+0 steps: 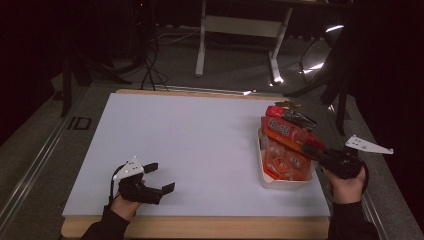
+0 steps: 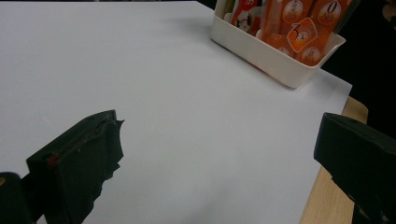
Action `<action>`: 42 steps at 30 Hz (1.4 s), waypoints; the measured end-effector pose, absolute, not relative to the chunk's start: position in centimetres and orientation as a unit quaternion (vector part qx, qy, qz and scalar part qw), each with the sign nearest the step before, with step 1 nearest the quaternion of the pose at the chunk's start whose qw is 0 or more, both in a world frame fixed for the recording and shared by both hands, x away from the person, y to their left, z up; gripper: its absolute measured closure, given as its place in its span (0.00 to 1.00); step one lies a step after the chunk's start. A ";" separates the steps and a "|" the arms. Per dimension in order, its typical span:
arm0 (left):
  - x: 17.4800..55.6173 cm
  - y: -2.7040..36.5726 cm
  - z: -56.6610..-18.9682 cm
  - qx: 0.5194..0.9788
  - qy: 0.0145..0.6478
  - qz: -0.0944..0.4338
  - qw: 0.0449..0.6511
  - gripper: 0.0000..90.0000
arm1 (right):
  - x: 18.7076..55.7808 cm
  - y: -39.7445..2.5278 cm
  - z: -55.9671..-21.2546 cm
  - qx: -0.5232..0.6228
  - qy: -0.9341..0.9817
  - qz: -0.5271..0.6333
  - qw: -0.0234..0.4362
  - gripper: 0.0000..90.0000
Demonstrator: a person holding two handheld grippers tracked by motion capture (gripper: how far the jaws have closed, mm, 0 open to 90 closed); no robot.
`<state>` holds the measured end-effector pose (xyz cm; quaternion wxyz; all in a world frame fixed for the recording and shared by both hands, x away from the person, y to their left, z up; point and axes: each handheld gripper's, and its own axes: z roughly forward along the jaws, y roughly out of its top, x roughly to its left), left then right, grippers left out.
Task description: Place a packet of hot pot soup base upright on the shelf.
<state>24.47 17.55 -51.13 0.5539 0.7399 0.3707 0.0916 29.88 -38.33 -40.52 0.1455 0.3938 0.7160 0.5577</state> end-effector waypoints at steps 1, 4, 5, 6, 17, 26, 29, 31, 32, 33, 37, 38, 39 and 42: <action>24.5 17.6 -51.2 0.737 0.370 0.087 0.559 0.01 | 29.8 -38.1 -40.2 0.393 0.718 0.555 0.152 0.84; 24.5 17.6 -51.3 0.733 0.366 0.083 0.567 0.01 | 29.5 -37.6 -38.8 0.387 0.715 0.560 0.160 0.78; 24.5 17.6 -51.2 0.733 0.364 0.084 0.568 0.01 | 29.3 -37.4 -38.2 0.386 0.714 0.560 0.166 0.76; 24.4 17.6 -51.2 0.733 0.362 0.085 0.569 0.01 | 29.2 -37.3 -37.8 0.384 0.713 0.561 0.170 0.73; 24.4 17.5 -51.3 0.739 0.361 0.090 0.561 0.01 | 27.9 -34.3 -31.9 0.343 0.708 0.584 0.201 0.48; 24.2 17.4 -51.3 0.744 0.358 0.095 0.556 0.01 | 27.4 -31.6 -31.5 0.316 0.721 0.589 0.182 0.33; 24.2 17.4 -51.3 0.744 0.356 0.096 0.557 0.01 | 27.4 -30.7 -31.6 0.309 0.721 0.595 0.173 0.29; 24.2 17.4 -51.3 0.744 0.355 0.096 0.558 0.01 | 27.4 -30.0 -31.9 0.304 0.726 0.594 0.167 0.21; 24.2 17.4 -51.3 0.744 0.355 0.096 0.558 0.01 | 27.5 -29.7 -32.1 0.302 0.729 0.591 0.167 0.18; 24.2 17.4 -51.3 0.744 0.355 0.097 0.558 0.01 | 27.5 -29.4 -32.3 0.300 0.731 0.591 0.163 0.15; 24.1 17.5 -51.2 0.743 0.354 0.096 0.560 0.01 | 27.7 -28.2 -33.3 0.290 0.743 0.583 0.158 0.15; 24.1 17.5 -51.2 0.742 0.353 0.096 0.562 0.01 | 27.7 -27.9 -33.6 0.286 0.749 0.577 0.157 0.14; 24.1 17.5 -51.2 0.742 0.353 0.096 0.562 0.01 | 27.7 -27.5 -33.9 0.285 0.751 0.575 0.155 0.14; 24.1 17.5 -51.2 0.740 0.352 0.095 0.565 0.01 | 27.7 -27.3 -34.1 0.282 0.752 0.576 0.149 0.14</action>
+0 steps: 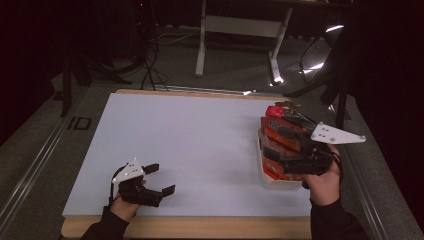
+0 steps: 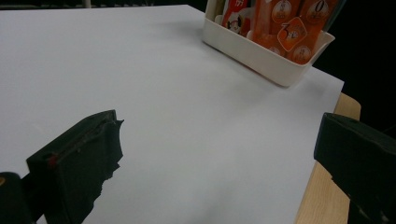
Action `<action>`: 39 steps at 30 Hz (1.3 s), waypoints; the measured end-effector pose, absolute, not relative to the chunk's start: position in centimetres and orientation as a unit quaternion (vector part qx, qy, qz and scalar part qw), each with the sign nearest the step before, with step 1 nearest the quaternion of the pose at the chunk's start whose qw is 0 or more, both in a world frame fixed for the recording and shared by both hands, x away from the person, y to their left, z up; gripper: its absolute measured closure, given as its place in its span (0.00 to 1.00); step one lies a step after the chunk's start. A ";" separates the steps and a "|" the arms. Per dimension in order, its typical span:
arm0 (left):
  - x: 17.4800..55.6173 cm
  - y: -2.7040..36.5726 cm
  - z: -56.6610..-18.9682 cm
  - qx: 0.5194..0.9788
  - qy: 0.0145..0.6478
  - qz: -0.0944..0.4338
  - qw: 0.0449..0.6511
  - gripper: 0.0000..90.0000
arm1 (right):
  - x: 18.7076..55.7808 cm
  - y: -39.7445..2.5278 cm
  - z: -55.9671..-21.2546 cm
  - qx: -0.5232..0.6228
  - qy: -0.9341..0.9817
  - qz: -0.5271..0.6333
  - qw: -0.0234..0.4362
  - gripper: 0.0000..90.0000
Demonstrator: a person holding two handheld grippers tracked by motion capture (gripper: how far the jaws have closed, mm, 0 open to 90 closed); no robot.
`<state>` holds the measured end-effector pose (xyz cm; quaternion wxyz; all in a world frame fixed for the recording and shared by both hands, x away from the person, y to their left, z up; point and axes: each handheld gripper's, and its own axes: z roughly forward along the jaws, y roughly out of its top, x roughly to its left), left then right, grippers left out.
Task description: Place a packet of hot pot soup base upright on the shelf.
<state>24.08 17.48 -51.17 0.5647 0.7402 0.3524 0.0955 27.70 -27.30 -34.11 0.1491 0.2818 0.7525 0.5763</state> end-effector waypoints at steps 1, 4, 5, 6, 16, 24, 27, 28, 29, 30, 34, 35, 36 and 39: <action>24.1 17.5 -51.2 0.741 0.352 0.096 0.563 0.01 | 27.5 -26.5 -34.9 0.272 0.758 0.574 0.149 0.15; 24.1 17.5 -51.2 0.742 0.351 0.096 0.563 0.01 | 27.4 -25.6 -35.9 0.267 0.764 0.572 0.135 0.15; 24.1 17.5 -51.2 0.743 0.350 0.096 0.563 0.01 | 27.3 -25.4 -36.3 0.267 0.765 0.571 0.132 0.15; 24.1 17.5 -51.2 0.742 0.350 0.096 0.564 0.01 | 27.3 -25.1 -36.8 0.266 0.766 0.572 0.124 0.15; 24.0 17.5 -51.1 0.742 0.347 0.099 0.565 0.01 | 27.0 -23.1 -40.9 0.261 0.782 0.557 0.106 0.16; 23.9 17.4 -51.1 0.743 0.343 0.097 0.567 0.01 | 26.6 -22.6 -43.5 0.260 0.787 0.552 0.090 0.16; 23.9 17.4 -51.1 0.743 0.342 0.099 0.567 0.01 | 26.5 -22.6 -44.0 0.264 0.789 0.548 0.087 0.16; 23.9 17.4 -51.1 0.743 0.342 0.098 0.567 0.01 | 26.5 -22.6 -44.2 0.265 0.790 0.546 0.086 0.16; 23.9 17.4 -51.1 0.743 0.342 0.097 0.568 0.01 | 26.5 -22.7 -44.6 0.266 0.792 0.543 0.084 0.16; 23.9 17.4 -51.1 0.743 0.342 0.097 0.567 0.01 | 26.5 -22.8 -44.7 0.267 0.794 0.540 0.087 0.16; 23.9 17.3 -51.2 0.745 0.341 0.096 0.565 0.01 | 26.5 -23.0 -45.1 0.269 0.793 0.540 0.085 0.16; 23.9 17.3 -51.2 0.746 0.340 0.097 0.564 0.01 | 26.4 -23.1 -45.3 0.270 0.794 0.538 0.086 0.16; 23.8 17.3 -51.2 0.746 0.340 0.097 0.564 0.01 | 26.4 -23.1 -45.4 0.271 0.794 0.538 0.084 0.16; 23.8 17.3 -51.2 0.747 0.340 0.096 0.564 0.01 | 26.3 -23.4 -45.9 0.275 0.796 0.533 0.082 0.16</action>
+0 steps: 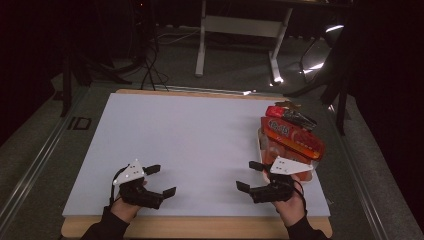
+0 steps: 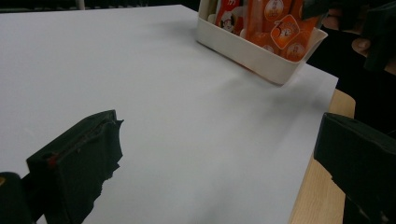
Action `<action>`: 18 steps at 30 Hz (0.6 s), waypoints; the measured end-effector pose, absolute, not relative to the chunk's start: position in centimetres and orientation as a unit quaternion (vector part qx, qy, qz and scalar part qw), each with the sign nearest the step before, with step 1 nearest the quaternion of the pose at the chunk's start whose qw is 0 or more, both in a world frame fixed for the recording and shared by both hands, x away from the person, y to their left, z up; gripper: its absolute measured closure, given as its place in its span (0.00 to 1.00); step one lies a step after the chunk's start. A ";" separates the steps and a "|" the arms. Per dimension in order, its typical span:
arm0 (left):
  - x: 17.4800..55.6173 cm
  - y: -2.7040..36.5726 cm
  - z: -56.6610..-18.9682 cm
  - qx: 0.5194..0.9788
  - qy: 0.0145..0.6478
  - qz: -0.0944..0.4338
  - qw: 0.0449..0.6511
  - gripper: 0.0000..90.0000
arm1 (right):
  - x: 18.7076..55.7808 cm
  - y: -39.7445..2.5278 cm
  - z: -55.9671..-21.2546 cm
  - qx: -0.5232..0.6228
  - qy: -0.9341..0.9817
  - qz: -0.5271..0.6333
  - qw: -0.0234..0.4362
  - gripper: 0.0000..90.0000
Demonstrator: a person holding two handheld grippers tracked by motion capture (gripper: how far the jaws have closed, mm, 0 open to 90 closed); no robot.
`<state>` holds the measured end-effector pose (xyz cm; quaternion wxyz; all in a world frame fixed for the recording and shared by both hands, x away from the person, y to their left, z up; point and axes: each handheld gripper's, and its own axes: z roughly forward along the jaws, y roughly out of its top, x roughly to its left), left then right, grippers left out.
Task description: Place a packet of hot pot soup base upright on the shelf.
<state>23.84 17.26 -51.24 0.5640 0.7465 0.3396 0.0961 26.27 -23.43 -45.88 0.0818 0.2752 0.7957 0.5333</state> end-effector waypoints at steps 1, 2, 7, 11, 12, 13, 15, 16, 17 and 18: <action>23.9 17.2 -51.2 0.747 0.339 0.096 0.563 0.01 | 26.2 -23.5 -46.0 0.276 0.796 0.533 0.080 0.16; 23.8 17.2 -51.2 0.748 0.339 0.096 0.563 0.01 | 26.1 -23.6 -46.2 0.278 0.796 0.532 0.078 0.16; 23.9 17.2 -51.3 0.750 0.337 0.094 0.562 0.01 | 25.8 -24.2 -46.6 0.279 0.799 0.526 0.081 0.16; 23.9 17.1 -51.4 0.751 0.338 0.092 0.560 0.01 | 25.7 -24.5 -46.8 0.278 0.802 0.524 0.080 0.16; 23.9 17.1 -51.4 0.752 0.337 0.092 0.559 0.01 | 25.6 -24.6 -46.9 0.276 0.803 0.522 0.081 0.16; 23.9 17.1 -51.5 0.752 0.337 0.092 0.559 0.01 | 25.6 -24.7 -46.9 0.275 0.804 0.520 0.083 0.16; 23.9 17.1 -51.5 0.752 0.337 0.092 0.559 0.01 | 25.5 -24.8 -47.1 0.275 0.806 0.518 0.081 0.16; 23.9 17.1 -51.5 0.752 0.337 0.091 0.559 0.01 | 25.4 -24.9 -47.2 0.277 0.807 0.516 0.080 0.16; 23.9 17.1 -51.5 0.752 0.337 0.092 0.559 0.01 | 25.4 -25.0 -47.3 0.278 0.807 0.515 0.079 0.16; 23.9 17.1 -51.5 0.752 0.337 0.092 0.559 0.01 | 25.3 -25.1 -47.4 0.279 0.808 0.514 0.076 0.16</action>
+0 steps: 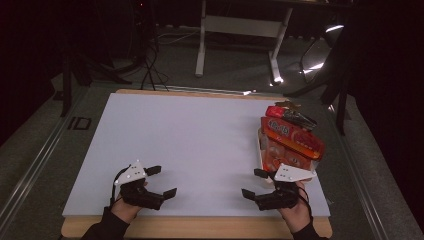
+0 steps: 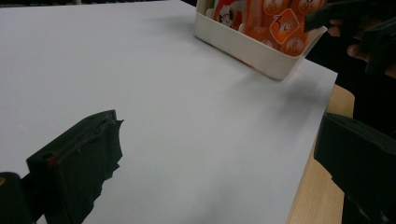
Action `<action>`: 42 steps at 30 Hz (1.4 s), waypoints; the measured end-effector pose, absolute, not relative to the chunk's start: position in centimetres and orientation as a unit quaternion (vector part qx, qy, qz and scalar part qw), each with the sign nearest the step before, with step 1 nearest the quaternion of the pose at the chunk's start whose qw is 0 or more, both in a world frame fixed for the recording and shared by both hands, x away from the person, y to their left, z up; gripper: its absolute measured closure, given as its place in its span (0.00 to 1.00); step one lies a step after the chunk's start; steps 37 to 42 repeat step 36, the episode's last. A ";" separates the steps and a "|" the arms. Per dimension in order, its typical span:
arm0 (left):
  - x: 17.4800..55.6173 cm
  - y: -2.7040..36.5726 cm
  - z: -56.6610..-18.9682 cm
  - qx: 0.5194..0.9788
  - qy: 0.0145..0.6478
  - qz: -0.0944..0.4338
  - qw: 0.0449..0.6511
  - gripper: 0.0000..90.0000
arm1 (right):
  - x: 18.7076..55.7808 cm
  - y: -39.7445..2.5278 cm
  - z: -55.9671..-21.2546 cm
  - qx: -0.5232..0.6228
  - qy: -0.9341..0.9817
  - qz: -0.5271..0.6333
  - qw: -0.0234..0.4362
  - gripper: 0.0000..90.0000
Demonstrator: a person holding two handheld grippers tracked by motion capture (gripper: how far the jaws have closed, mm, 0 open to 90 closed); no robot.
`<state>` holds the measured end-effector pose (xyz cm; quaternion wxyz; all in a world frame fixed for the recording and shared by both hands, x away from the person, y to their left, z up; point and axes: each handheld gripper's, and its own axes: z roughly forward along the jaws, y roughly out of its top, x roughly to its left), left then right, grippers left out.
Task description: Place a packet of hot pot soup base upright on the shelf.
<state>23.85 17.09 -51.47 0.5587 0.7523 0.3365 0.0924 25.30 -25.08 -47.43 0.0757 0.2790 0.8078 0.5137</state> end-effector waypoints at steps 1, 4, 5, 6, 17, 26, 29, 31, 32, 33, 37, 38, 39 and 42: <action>23.9 17.1 -51.5 0.752 0.337 0.092 0.559 0.01 | 25.3 -25.1 -47.4 0.279 0.808 0.514 0.076 0.16; 23.8 17.0 -51.5 0.753 0.336 0.091 0.559 0.01 | 25.1 -25.2 -47.8 0.279 0.813 0.506 0.072 0.16; 23.8 17.0 -51.6 0.755 0.335 0.091 0.557 0.01 | 25.0 -25.2 -47.9 0.279 0.815 0.503 0.072 0.16; 23.8 17.0 -51.6 0.756 0.335 0.090 0.555 0.01 | 25.0 -25.2 -48.0 0.277 0.816 0.502 0.071 0.16; 23.9 16.9 -51.9 0.759 0.332 0.088 0.553 0.01 | 24.6 -25.5 -49.0 0.278 0.833 0.474 0.067 0.15; 23.7 16.7 -52.1 0.765 0.327 0.090 0.547 0.01 | 24.7 -25.8 -48.9 0.274 0.835 0.465 0.110 0.15; 23.6 16.5 -52.2 0.771 0.323 0.091 0.542 0.01 | 24.8 -25.9 -49.0 0.274 0.836 0.464 0.106 0.15; 23.5 16.4 -52.2 0.773 0.319 0.090 0.541 0.01 | 24.9 -25.9 -49.1 0.271 0.836 0.465 0.102 0.15; 23.5 16.3 -52.3 0.773 0.318 0.090 0.541 0.01 | 24.9 -25.9 -49.1 0.271 0.837 0.465 0.101 0.15; 23.5 16.3 -52.3 0.774 0.317 0.089 0.541 0.01 | 24.9 -25.9 -49.1 0.270 0.838 0.465 0.100 0.15; 23.6 16.3 -52.4 0.773 0.319 0.087 0.541 0.01 | 25.0 -25.9 -49.2 0.270 0.838 0.465 0.096 0.15; 23.6 16.3 -52.4 0.773 0.319 0.087 0.541 0.01 | 25.0 -25.9 -49.2 0.270 0.838 0.465 0.096 0.15; 23.6 16.3 -52.4 0.773 0.319 0.087 0.541 0.01 | 25.0 -25.9 -49.2 0.270 0.838 0.465 0.096 0.15; 23.6 16.3 -52.4 0.773 0.319 0.087 0.541 0.01 | 25.0 -25.9 -49.2 0.270 0.838 0.465 0.096 0.15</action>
